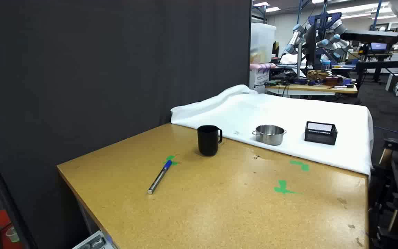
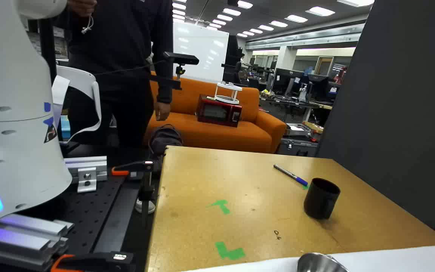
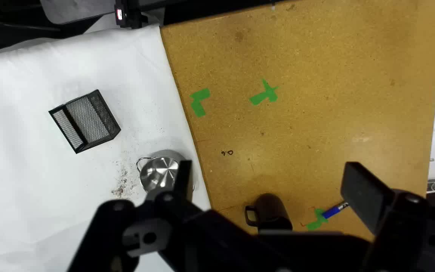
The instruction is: Move the mug to the left
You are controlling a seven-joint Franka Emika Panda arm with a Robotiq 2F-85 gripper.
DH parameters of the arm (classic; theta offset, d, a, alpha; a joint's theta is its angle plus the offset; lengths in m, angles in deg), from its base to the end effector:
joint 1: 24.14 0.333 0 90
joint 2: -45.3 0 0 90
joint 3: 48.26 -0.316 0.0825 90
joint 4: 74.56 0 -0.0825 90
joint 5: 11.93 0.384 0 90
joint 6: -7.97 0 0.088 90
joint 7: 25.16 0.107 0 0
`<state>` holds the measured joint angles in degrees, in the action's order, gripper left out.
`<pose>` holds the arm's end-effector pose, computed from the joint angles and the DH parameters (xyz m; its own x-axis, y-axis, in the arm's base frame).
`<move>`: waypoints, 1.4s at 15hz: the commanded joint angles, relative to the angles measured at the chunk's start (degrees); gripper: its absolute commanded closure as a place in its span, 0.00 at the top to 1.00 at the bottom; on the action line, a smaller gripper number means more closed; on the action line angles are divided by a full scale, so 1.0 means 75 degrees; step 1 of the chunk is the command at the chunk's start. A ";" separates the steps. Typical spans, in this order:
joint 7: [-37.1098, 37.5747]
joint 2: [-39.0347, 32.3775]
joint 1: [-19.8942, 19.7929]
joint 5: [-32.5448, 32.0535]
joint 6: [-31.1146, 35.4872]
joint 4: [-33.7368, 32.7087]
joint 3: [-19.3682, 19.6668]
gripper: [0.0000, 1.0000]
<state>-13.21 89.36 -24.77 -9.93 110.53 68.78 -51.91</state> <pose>0.3254 0.0233 0.5346 0.9824 -0.1779 0.0572 -0.1781 -0.9840 -0.0020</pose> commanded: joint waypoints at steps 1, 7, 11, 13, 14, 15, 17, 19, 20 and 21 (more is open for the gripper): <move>-0.0024 -0.0005 -0.0041 0.0021 -0.0022 -0.0021 -0.0028 1.00; -0.0024 -0.0005 -0.0041 0.0021 -0.0021 -0.0021 -0.0028 1.00; -0.0024 -0.0005 -0.0041 0.0021 -0.0021 -0.0021 -0.0028 1.00; -0.0242 -0.0103 -0.0002 -0.0095 -0.0066 -0.0081 -0.0008 1.00; -0.0418 -0.0165 0.0021 -0.0167 -0.0009 -0.0089 0.0022 1.00; -0.0548 -0.0225 0.0035 -0.0200 0.0031 -0.0091 0.0051 1.00; -0.0876 -0.0389 0.0049 -0.0339 0.0177 -0.0101 0.0095 1.00; -0.1170 -0.0601 0.0065 -0.0512 0.0356 -0.0122 0.0134 1.00; -0.1340 -0.0757 0.0082 -0.0603 0.0473 -0.0150 0.0160 1.00; -0.1510 -0.0913 0.0099 -0.0682 0.0619 -0.0188 0.0191 1.00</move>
<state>-21.03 85.80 -24.77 -13.27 113.08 68.76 -51.40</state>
